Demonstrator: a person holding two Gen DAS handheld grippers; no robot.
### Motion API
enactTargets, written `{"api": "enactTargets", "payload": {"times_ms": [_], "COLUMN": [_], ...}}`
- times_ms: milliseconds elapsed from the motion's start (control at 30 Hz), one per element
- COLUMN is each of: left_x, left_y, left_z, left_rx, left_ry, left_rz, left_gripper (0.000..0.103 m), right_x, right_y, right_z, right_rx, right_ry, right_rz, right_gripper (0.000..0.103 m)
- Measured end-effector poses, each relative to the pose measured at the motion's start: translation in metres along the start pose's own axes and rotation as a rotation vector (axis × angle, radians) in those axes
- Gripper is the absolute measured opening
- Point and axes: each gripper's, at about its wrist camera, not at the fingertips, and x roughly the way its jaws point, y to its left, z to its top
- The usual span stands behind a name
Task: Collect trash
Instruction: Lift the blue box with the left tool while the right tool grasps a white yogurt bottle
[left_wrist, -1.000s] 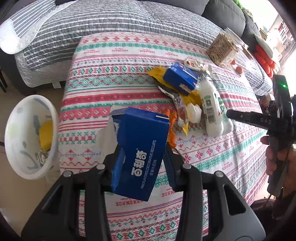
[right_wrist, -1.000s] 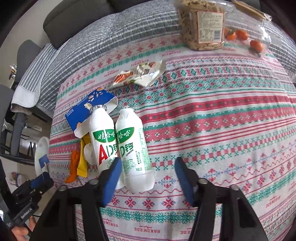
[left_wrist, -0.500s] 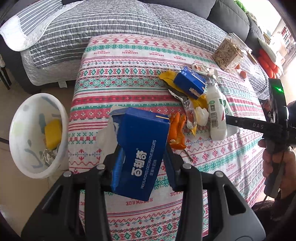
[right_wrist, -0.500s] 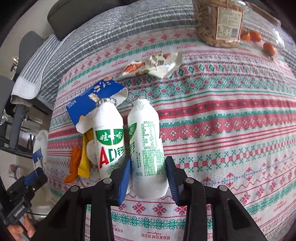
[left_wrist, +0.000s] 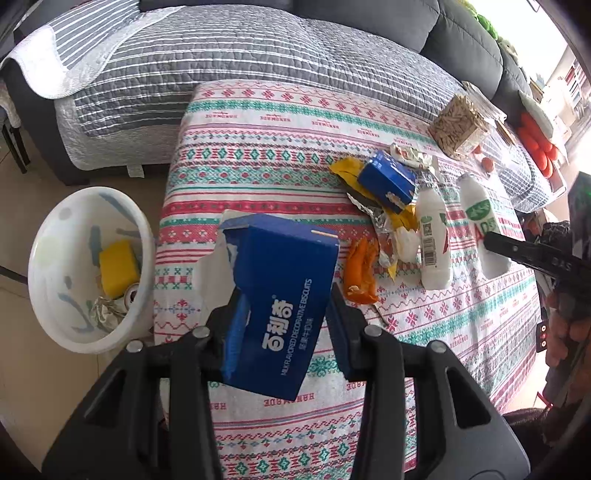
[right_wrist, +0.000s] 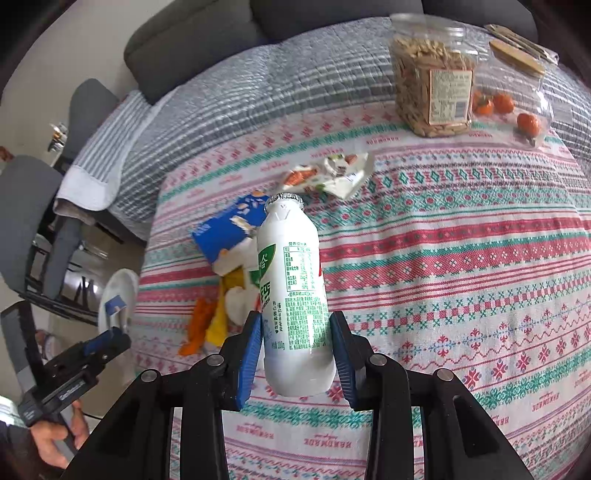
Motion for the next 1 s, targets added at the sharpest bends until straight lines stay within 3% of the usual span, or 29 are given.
{"api": "enactTargets", "payload": {"times_ms": [333, 733, 1000], "left_x": [-0.011, -0.031, -0.014], "left_y": [0.031, 0.112, 0.154], "left_z": [-0.002, -0.009, -0.008], "left_rx": [-0.062, -0.205, -0.262], "left_ry": [-0.026, -0.060, -0.052], "left_rz": [0.033, 0.135, 0.208], "left_gripper": [0.043, 0.043, 0.043], "right_x": [0.003, 0.044, 0.069], "right_y": [0.042, 0.112, 0.142], "right_z": [-0.009, -0.007, -0.003], "right_rx": [-0.058, -0.176, -0.215], "right_ry": [0.003, 0.047, 0.065], "right_rz": [0.068, 0.112, 0.144], "right_gripper": [0.038, 0.038, 0.038]}}
